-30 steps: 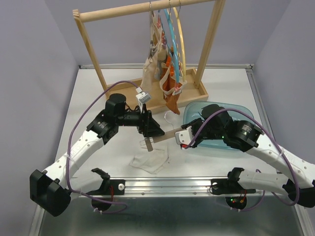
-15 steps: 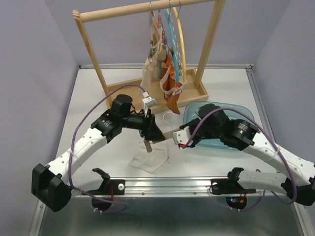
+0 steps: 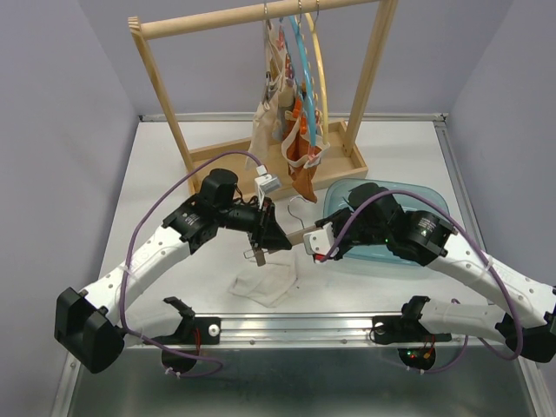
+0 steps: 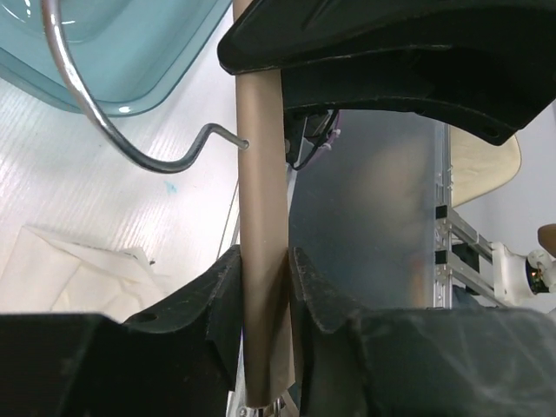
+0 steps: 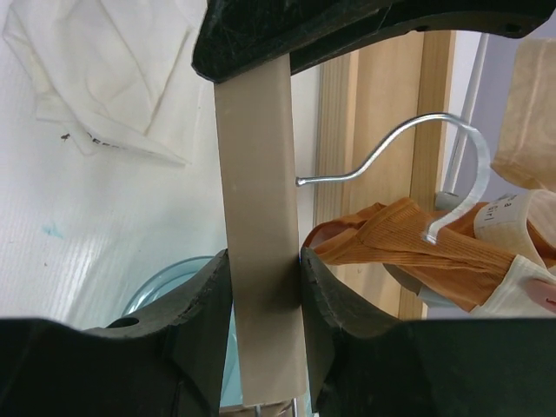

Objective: Remove the underwear clipped to the hanger
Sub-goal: Place the hanger at the clothesline.

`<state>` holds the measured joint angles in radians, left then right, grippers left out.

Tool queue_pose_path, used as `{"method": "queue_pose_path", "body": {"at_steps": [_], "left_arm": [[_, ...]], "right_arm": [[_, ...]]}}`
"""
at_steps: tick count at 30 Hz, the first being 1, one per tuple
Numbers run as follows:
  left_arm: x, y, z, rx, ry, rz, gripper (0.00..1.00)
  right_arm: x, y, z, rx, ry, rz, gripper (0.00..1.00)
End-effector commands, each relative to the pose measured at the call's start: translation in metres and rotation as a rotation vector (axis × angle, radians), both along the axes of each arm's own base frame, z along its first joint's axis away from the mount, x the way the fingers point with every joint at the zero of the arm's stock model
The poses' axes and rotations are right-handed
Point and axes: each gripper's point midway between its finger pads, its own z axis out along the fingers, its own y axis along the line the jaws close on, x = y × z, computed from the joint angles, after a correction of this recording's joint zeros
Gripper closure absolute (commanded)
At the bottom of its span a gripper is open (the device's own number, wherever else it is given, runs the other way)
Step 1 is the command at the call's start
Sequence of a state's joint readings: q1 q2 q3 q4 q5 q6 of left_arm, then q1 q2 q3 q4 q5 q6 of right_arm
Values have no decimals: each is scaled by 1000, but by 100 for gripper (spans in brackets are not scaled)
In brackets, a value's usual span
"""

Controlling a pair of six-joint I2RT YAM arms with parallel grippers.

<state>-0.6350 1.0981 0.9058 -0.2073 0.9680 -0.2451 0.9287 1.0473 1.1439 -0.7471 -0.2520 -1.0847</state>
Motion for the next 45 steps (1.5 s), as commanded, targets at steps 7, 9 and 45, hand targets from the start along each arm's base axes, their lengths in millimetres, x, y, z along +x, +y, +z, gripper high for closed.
{"method": "queue_pose_path", "body": {"at_steps": [7,9,45], "left_arm": [[-4,-2,27,-46,-54,-12,100],[0,-1,26,-36,-62,13,100],[-16,134,170,27,-570,592,100]], "right_arm": [[12,5,25,79,-81,-26,74],[10,5,26,90,-71,-26,65],[76,-123,3,378,4,-749,0]]}}
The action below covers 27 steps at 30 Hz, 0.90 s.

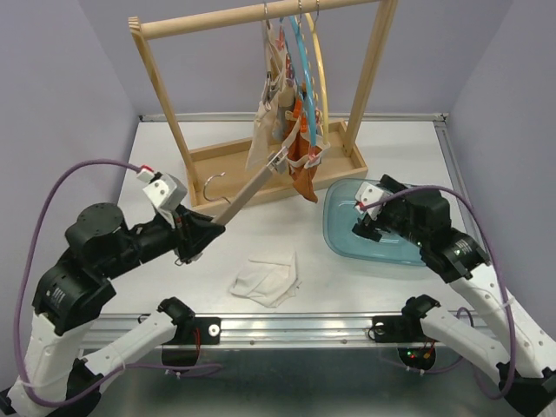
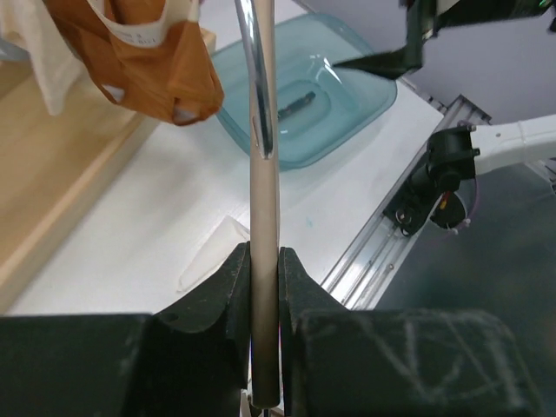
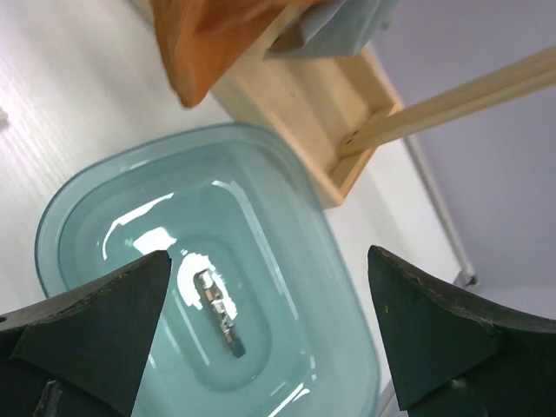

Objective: Remove the underwear clipped to the hanger
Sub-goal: Place the hanger at the clothesline.

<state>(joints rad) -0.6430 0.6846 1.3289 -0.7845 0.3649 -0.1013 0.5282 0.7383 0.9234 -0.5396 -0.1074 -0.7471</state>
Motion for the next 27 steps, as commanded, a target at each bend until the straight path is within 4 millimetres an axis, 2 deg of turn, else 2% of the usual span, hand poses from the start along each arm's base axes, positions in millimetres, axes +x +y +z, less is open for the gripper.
{"method": "queue_pose_path", "body": {"at_steps": [1,4,5,7,8,10,13,19,20,23,24,27], "left_arm": [[3,20,46,-54,-125,98,100],[14,37,73,-91,-187,221,100],[24,47,81,-96,-202,302,100],[41,55,82,-82,-201,399,100],[53,65,84,-84,-206,488,100],[73,63,76,-50,-188,552,100],[101,62,74,-21,-200,637,100],[135,47,106,-66,-265,675,100],[148,44,104,-46,-263,694,100],[167,35,111,-56,-269,666,100],[176,45,117,-71,-275,687,100],[196,50,125,-105,-280,663,100]], "right_arm": [[12,2,-31,69,42,-62,0],[10,10,-60,76,101,-28,0],[9,10,-66,71,116,-26,0],[8,9,-68,67,117,-24,0],[7,10,-70,66,118,-17,0],[4,13,-72,72,125,5,0],[1,15,-78,72,142,15,0],[-3,17,-79,82,147,32,0],[-3,16,-77,86,142,30,0],[-5,18,-75,93,134,43,0],[-6,18,-74,98,132,49,0],[-8,20,-70,111,127,64,0]]}}
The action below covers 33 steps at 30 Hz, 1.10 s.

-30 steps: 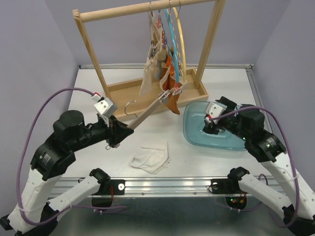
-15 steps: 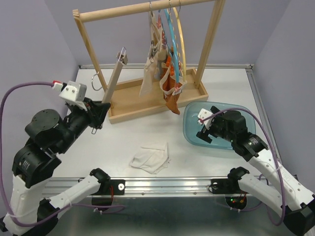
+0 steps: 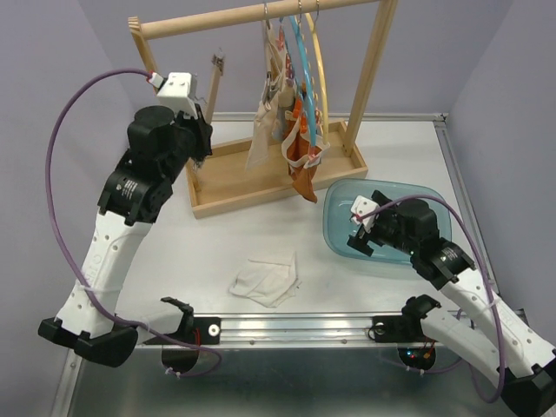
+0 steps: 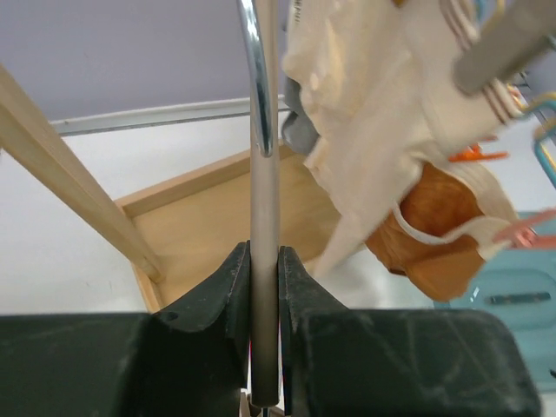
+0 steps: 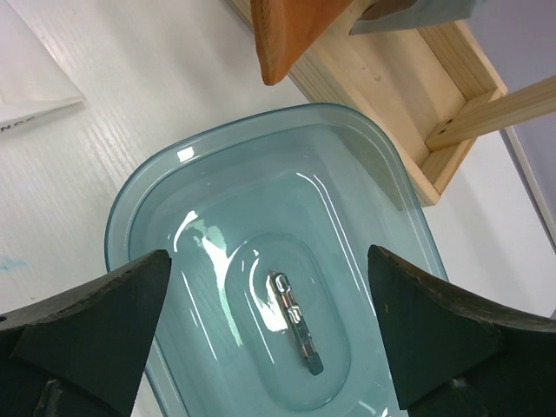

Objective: Remove the underwear clipped to the hanger
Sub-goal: Place the hanger at the clothesline.

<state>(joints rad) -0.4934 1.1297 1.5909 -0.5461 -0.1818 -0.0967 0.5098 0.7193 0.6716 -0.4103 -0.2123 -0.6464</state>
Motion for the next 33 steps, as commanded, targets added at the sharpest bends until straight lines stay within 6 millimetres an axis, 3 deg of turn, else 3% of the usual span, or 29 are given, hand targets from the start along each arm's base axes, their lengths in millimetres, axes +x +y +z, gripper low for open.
{"method": "queue_pose_path", "body": {"at_steps": [1,3,9,19,25,33], "left_arm": [[9,13,79,-131,-220,-36,100],[11,9,92,-150,-253,-74,100],[31,13,107,-175,-264,-79,100],[69,24,109,-234,-237,-88,100],[79,31,121,-254,-260,-70,100],[95,38,118,-265,-246,-36,100]], "right_arm": [[-1,6,14,59,-42,22,0],[-2,7,16,65,-46,29,0],[-6,9,20,81,-55,47,0],[-14,10,26,101,-76,74,0],[-14,11,24,98,-68,83,0],[-14,12,20,92,-55,88,0]]}}
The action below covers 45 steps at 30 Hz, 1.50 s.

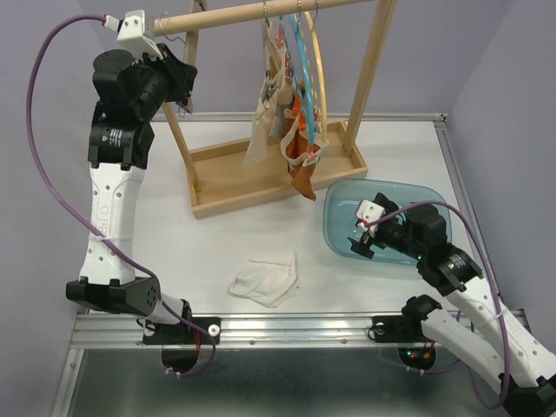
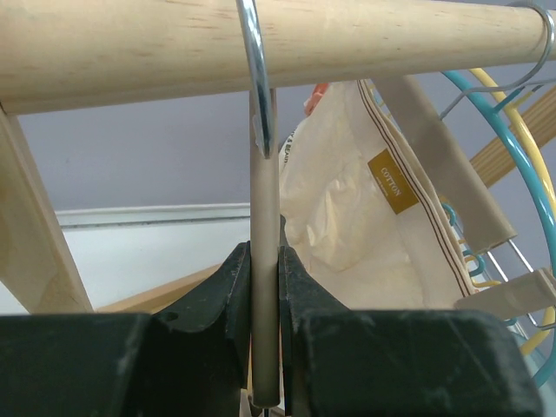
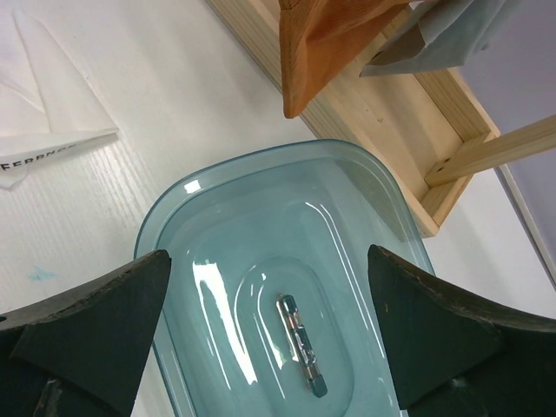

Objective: Remove the underwear clipped to the hanger
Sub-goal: Place the hanger at the clothesline.

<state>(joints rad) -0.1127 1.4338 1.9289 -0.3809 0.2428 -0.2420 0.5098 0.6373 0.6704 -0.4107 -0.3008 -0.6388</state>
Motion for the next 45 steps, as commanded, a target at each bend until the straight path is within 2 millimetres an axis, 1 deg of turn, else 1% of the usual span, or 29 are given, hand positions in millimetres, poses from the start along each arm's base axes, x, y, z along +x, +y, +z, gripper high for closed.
{"method": "queue_pose_path", "body": {"at_steps": [1,5,8,12,15,16,19,22,27,32,35,37,38,39,40,41,42,43,44,45], "left_arm": [[2,4,36,-25,-106,10,100],[15,10,25,-23,-76,30,100],[21,13,19,-24,-58,38,100],[20,13,15,-26,-46,35,100],[11,12,20,-34,-61,27,79],[6,11,22,-41,-67,25,66],[0,11,24,-45,-73,20,53],[-11,12,33,-48,-97,21,47],[-21,14,42,-53,-126,28,42],[-39,19,57,-51,-187,49,28],[-49,23,64,-52,-212,63,26],[-53,23,64,-53,-218,61,26],[-59,24,69,-55,-237,65,25],[-62,24,70,-56,-243,64,25],[-63,24,66,-55,-238,64,23],[-73,25,70,-57,-258,63,23],[-77,24,72,-58,-275,55,23],[-77,23,62,-53,-262,53,22],[-92,24,69,-52,-299,50,21],[-91,24,54,-48,-276,47,19]], "right_arm": [[1,4,0,18,-7,13,0],[0,4,-2,18,-2,19,0],[0,4,-2,17,-1,22,0],[-1,4,-3,14,-1,24,0],[-1,5,-3,15,1,27,0],[-1,5,-3,15,0,27,0],[-1,5,-3,14,2,31,0],[-2,6,-3,15,3,34,0],[-2,6,-4,13,6,37,0],[-5,8,-7,8,14,57,0],[-10,11,-11,-2,22,97,0],[-14,12,-14,-19,25,128,0],[-18,14,-16,-25,22,158,0],[-20,16,-15,-25,12,180,0],[-24,17,-19,-31,17,202,0],[-30,22,-19,-34,-2,260,0],[-36,23,-24,-43,4,294,0],[-40,26,-26,-49,1,332,0],[-47,31,-34,-68,24,403,0],[-49,35,-33,-76,25,436,0]]}}
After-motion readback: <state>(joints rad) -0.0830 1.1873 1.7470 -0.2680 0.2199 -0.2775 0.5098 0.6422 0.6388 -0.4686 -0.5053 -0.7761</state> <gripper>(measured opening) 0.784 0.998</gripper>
